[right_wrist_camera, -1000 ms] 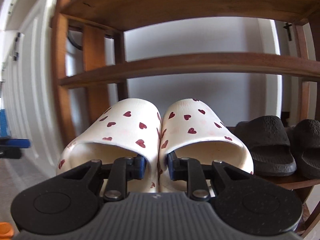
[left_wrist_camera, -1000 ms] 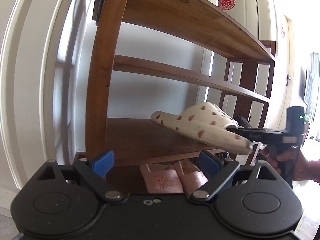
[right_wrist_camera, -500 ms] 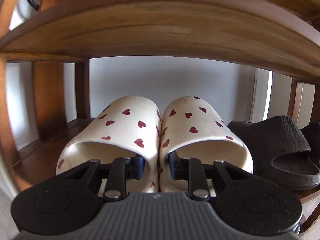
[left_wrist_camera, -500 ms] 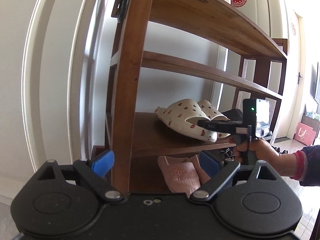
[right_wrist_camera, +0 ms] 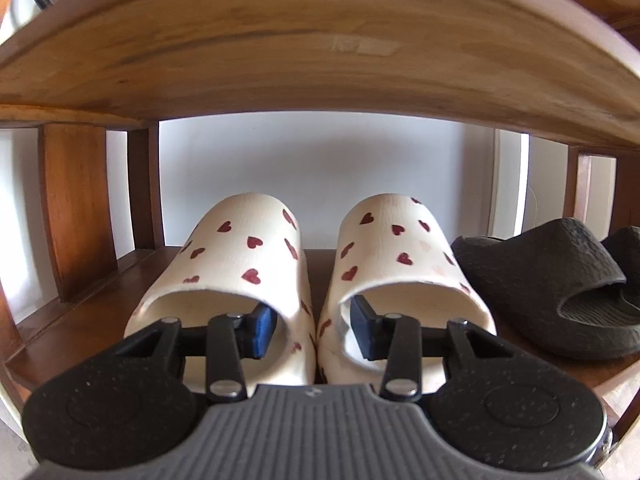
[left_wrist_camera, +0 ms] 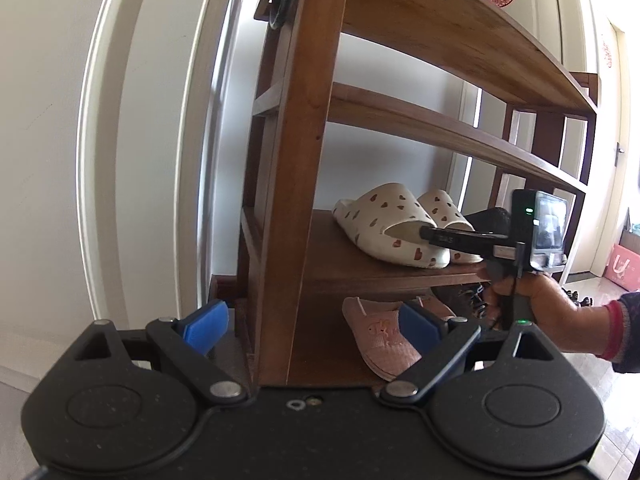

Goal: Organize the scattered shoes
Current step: 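Lower the white slides beside the black slides and open the right tool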

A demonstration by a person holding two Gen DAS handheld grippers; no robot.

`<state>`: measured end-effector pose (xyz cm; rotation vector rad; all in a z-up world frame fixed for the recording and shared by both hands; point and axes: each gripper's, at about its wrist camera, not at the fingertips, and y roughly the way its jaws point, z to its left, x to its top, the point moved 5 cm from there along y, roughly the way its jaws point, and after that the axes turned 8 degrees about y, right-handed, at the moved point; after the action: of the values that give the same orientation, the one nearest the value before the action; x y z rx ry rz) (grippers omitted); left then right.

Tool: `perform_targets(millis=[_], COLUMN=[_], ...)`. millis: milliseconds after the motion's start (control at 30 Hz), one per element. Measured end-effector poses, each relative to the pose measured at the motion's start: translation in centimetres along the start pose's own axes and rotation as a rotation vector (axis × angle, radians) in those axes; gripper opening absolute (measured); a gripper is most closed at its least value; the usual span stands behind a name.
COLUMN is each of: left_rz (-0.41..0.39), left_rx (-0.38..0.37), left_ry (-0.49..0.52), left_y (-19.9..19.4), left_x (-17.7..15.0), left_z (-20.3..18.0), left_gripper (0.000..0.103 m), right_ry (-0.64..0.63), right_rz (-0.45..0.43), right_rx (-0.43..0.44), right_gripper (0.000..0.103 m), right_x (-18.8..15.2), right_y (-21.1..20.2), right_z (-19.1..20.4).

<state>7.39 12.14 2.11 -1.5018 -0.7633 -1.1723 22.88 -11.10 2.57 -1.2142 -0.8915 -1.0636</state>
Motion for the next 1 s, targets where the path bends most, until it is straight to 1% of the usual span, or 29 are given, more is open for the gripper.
perform_targets(millis=[67, 200, 233, 500, 667, 700, 833, 1000], left_rz=[0.007, 0.023, 0.025, 0.044, 0.059, 0.062, 0.090, 0.111], left_rx=[0.007, -0.005, -0.011, -0.043, -0.042, -0.035, 0.009, 0.067], left_ry=[0.006, 0.029, 0.034, 0.088, 0.104, 0.108, 0.120, 0.147], left_y=[0.3, 1.1, 1.3, 3.8, 5.2, 5.4, 6.4, 6.9], left_x=[-0.1, -0.1, -0.1, -0.4, -0.7, -0.7, -1.0, -0.9], left_z=[-0.2, -1.3, -1.6, -5.2, -6.6, -6.7, -7.2, -7.6], left_gripper=[0.093, 0.093, 0.093, 0.093, 0.094, 0.094, 0.095, 0.095], right_ry=[-0.012, -0.026, -0.028, -0.059, -0.079, -0.081, -0.088, -0.107], right_rz=[-0.024, -0.069, -0.072, -0.049, -0.018, -0.011, 0.033, 0.117], right_rx=[0.019, 0.051, 0.058, 0.089, 0.108, 0.114, 0.159, 0.241], right_gripper=[0.046, 0.053, 0.054, 0.055, 0.057, 0.059, 0.065, 0.066], right_x=[-0.2, -0.2, -0.3, -0.7, -1.7, -2.0, -3.8, -6.2], right_y=[-1.6, -4.8, -5.4, -8.7, -9.1, -9.4, -10.5, -11.3], right_z=[-0.1, -0.3, -0.5, -1.5, -2.6, -2.8, -3.1, -2.6])
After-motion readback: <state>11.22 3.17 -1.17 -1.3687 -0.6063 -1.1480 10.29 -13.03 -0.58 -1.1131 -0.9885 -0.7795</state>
